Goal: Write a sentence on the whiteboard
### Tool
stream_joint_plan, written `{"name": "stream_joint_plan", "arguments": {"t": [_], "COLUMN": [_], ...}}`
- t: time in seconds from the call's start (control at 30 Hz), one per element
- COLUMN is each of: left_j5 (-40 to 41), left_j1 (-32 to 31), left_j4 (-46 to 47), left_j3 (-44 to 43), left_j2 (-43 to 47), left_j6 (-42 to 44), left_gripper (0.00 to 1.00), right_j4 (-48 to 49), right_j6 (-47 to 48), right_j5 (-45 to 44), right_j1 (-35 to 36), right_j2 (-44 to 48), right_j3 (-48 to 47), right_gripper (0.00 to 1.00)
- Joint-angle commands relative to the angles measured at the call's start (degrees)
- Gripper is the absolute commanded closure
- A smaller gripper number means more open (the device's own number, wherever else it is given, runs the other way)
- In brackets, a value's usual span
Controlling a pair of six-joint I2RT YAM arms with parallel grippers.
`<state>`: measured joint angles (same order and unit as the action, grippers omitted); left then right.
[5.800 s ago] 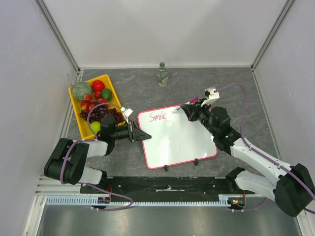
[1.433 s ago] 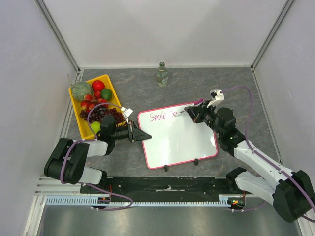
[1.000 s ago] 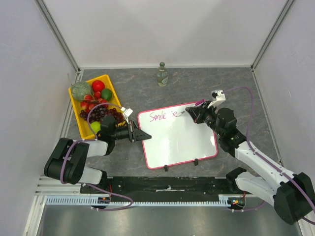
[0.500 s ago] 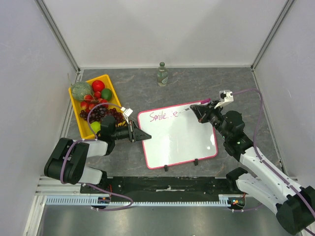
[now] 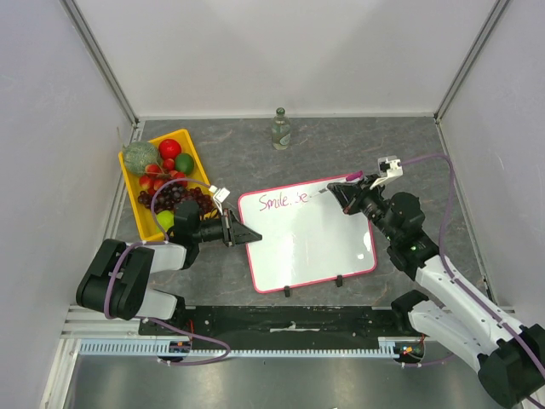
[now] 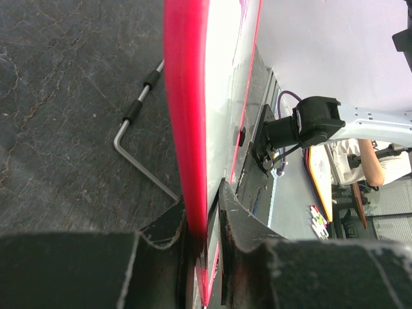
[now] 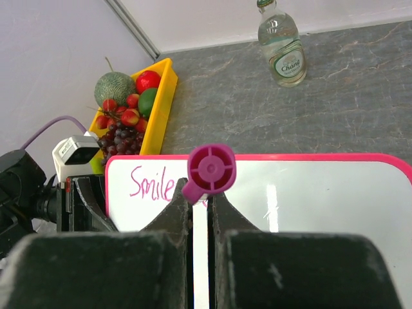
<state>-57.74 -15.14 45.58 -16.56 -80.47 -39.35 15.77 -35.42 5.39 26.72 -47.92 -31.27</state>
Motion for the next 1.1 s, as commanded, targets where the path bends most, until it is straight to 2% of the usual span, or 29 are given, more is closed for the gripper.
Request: {"name": "stream_joint_plan", "arguments": {"t": [0.0, 0.7, 1.07], "left_j5": [3.0, 2.7, 2.8], "left_j1": [-0.7, -0.7, -0.7], "left_j4": [-2.7, -2.3, -2.3], "left_j3": [1.0, 1.1, 1.1], "left_j2": [-0.1, -0.1, -0.1], "left_j6": [6.5, 6.3, 6.2], "left_gripper": [0.98, 0.98, 0.98], "right_j4": [1.8, -2.1, -4.3], "right_j6": [2.7, 6.8, 9.5], "right_j5": [2.0, -2.9, -0.3], "right_j1": [-0.3, -0.3, 0.3], "right_j2": [-0.4, 0.7, 0.1], "right_j3": [-1.6, -4.7, -7.3], "right_gripper": [1.0, 1.0, 1.0]}}
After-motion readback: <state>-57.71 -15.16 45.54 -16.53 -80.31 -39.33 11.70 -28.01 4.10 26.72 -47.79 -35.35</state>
